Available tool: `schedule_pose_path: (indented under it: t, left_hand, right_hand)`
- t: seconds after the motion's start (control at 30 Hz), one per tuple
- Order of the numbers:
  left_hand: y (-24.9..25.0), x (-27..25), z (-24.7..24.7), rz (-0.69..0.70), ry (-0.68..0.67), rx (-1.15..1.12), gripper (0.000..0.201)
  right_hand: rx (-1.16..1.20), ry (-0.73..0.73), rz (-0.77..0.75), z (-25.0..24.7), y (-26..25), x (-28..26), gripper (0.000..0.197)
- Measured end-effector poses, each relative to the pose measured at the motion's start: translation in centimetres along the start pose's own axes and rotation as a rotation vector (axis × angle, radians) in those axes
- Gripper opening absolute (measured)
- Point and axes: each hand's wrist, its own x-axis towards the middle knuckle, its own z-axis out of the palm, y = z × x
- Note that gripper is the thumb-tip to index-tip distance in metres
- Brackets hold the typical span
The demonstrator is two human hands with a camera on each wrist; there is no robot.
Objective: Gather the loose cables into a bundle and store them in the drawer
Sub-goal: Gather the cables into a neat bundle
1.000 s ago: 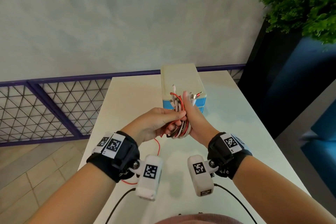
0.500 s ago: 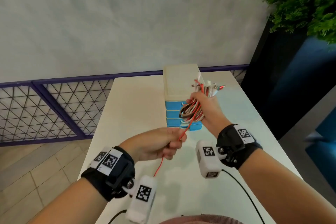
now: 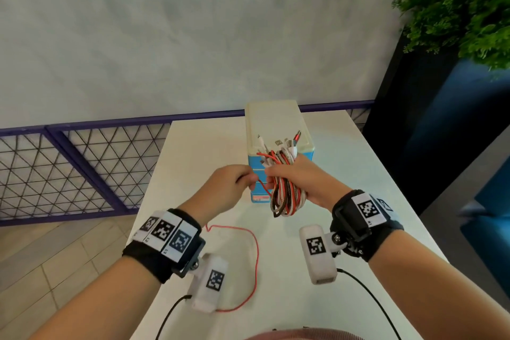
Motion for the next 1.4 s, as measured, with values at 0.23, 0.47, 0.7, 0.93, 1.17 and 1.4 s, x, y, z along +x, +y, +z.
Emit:
schedule_pose_path:
  t: [0.23, 0.47, 0.7, 0.93, 1.17, 1.4]
  left_hand:
    - [0.2, 0.9, -1.1, 0.022, -0.001, 0.003, 0.029]
    - [0.3, 0.9, -0.9, -0.201, 0.011, -0.228, 0.039]
    - [-0.4, -0.5, -2.1, -0.550, -0.228, -1.161, 0.021]
    - [3.3, 0.3, 0.0, -0.558, -0.223, -1.305, 0.011]
    - [4.0, 0.1, 0.8, -0.503, -0.191, -1.006, 0.013]
    - [2.0, -2.6, 0.5, -0.410, -0.585, -1.117, 0.036]
  right_hand:
    - [0.116, -0.036, -0.006, 0.3, -0.6, -0.7, 0.022]
    - [0.101, -0.133, 0.028, 0.5, -0.2, -0.9, 0.006]
    - [0.198, 0.088, 0.020, -1.0, 1.7, 0.3, 0.013]
    - [0.430, -0.009, 0.032, 2.2, 1.8, 0.2, 0.063]
    - [0.375, 0.017, 0.038, 2.0, 1.5, -0.2, 0.024]
    - [0.417, 0.337, -0.074, -1.2, -0.2, 1.7, 0.004]
